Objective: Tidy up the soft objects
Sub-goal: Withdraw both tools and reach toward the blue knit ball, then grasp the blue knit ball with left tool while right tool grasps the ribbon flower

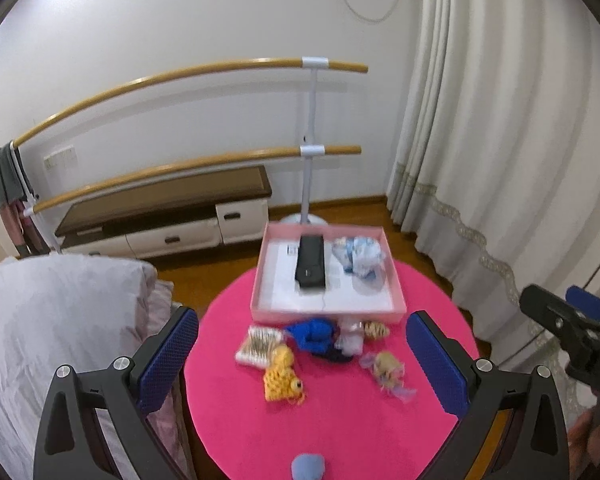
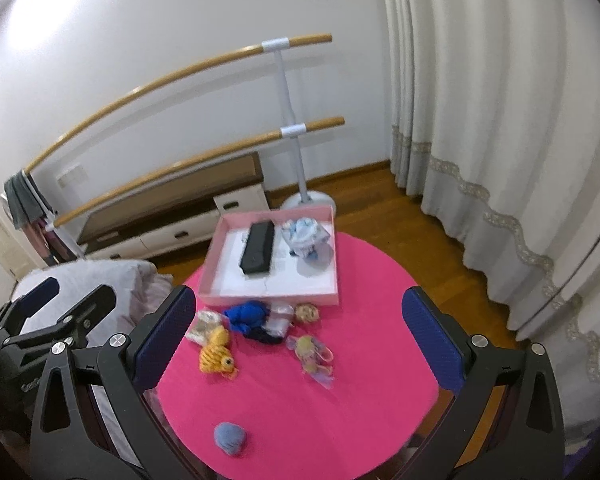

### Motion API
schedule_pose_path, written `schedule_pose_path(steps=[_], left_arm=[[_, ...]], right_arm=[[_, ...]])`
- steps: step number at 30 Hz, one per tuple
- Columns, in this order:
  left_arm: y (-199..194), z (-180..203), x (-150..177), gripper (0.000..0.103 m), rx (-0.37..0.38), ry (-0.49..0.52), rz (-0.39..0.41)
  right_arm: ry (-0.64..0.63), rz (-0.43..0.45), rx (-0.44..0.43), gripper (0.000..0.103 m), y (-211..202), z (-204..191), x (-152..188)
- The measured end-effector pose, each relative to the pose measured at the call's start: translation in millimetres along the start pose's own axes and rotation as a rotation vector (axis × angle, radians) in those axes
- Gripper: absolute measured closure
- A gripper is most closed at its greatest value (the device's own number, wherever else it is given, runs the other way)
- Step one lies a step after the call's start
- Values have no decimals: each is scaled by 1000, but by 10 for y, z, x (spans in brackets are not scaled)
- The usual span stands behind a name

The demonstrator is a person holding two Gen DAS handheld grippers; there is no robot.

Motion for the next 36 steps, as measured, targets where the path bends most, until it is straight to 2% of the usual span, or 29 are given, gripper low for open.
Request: schedule_pose_path(steps=[6, 12, 20, 25, 30, 33, 35, 36], left_arm=[[162, -31, 539, 0, 3, 9, -87], [444, -16, 1239, 0, 9, 28, -198], [966, 68, 2037, 1, 6, 33, -300], [1257, 107, 2338, 3, 15, 32, -327], [1464, 106, 2451, 3, 26, 44, -322], [1574, 101, 2528, 10, 40, 43, -327], [1640, 93, 2598, 27, 59, 38, -351], [1700, 92, 2661, 32, 67, 34, -375]], right_arm=[[-9, -86, 21, 0, 245, 66, 485], [-16, -151, 36, 0, 462, 140, 954], [-17, -192, 42, 0, 664, 231, 1387], [-13, -212, 53, 0, 746, 283, 1588], [3, -224, 71, 0, 773, 340, 1767], [13, -231, 79, 0, 798, 349, 1880], [18, -232, 84, 0, 800, 357, 1917], [24, -233, 86, 0, 798, 364, 1942]])
Point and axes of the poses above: each gripper's, at about its wrist camera, not at the fingertips, and y roughly the way its jaws point, z to its right, x to its underside, the point moved 4 cm from there along y, roughly the way its jaws point, and after that the axes turned 9 degrees about z, right-handed, at the moved point
